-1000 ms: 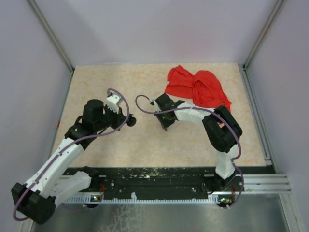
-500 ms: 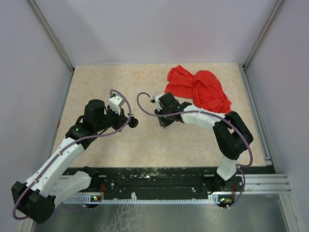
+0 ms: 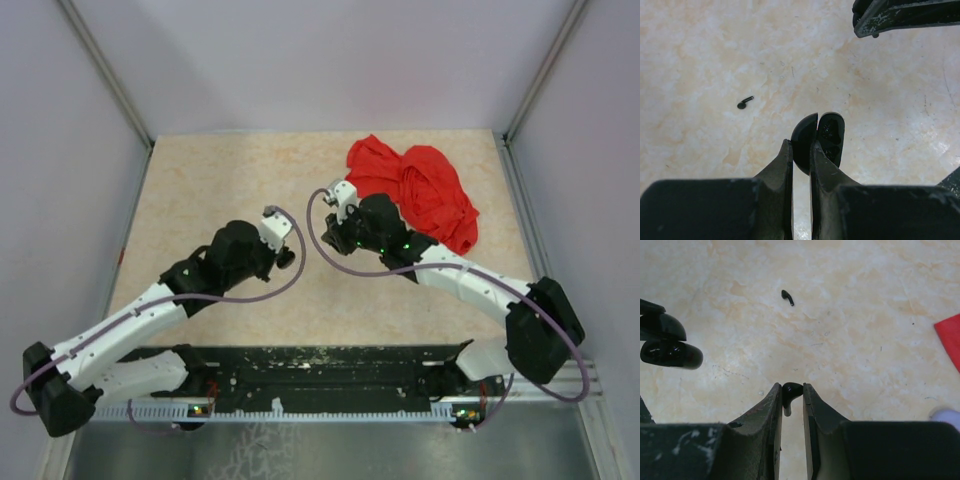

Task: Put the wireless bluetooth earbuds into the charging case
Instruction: Pick up the earbud from the center of the board, then place the earbud in the charging case.

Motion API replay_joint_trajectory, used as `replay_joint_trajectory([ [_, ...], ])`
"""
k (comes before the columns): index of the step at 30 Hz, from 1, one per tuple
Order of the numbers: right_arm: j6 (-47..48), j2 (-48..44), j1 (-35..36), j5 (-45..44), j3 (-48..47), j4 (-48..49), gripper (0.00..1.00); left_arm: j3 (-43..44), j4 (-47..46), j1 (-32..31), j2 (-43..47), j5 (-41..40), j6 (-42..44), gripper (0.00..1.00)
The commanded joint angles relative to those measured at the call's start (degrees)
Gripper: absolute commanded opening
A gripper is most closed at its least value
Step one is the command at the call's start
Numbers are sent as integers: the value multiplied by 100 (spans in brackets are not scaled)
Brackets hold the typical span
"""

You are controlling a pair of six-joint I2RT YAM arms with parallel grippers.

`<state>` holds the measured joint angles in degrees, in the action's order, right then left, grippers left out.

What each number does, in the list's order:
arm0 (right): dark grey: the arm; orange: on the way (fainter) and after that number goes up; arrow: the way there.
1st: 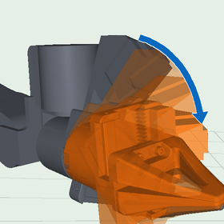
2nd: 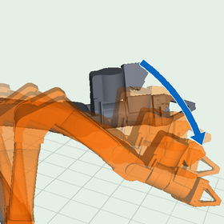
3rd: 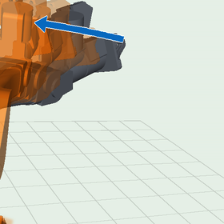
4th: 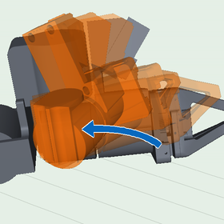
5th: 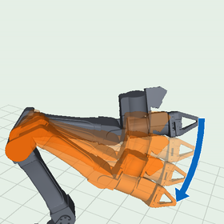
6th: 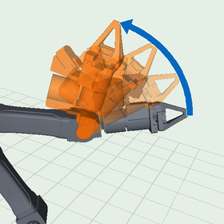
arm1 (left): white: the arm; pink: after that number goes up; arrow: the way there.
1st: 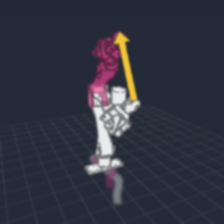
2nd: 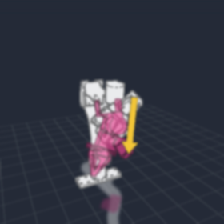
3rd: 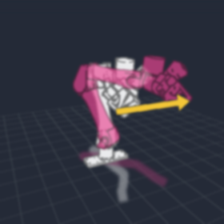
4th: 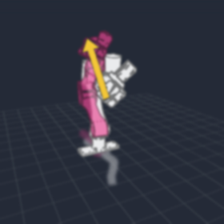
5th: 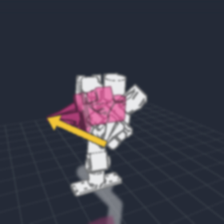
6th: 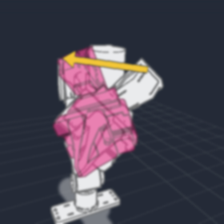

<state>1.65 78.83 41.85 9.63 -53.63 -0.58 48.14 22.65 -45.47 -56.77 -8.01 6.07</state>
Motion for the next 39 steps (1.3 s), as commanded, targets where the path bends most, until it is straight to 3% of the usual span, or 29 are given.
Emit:
replay_joint_trajectory([
  [1,125,-572,69,234,373,1052,10,337,17,-661,-118,-1534,256,0],
  [12,105,-1343,138,587,1152,2126,8,499,-112,-1284,-588,-2421,-62,0],
  [21,30,-1491,190,712,1366,2544,7,165,-1034,-1403,-614,-2349,-146,0],
  [29,37,-1477,546,370,1486,3051,6,257,-1062,-1405,-850,-2591,-949,0],
  [39,221,-1187,888,-3,1422,3266,6,283,-1144,-1403,-948,-2306,-1734,0],
])
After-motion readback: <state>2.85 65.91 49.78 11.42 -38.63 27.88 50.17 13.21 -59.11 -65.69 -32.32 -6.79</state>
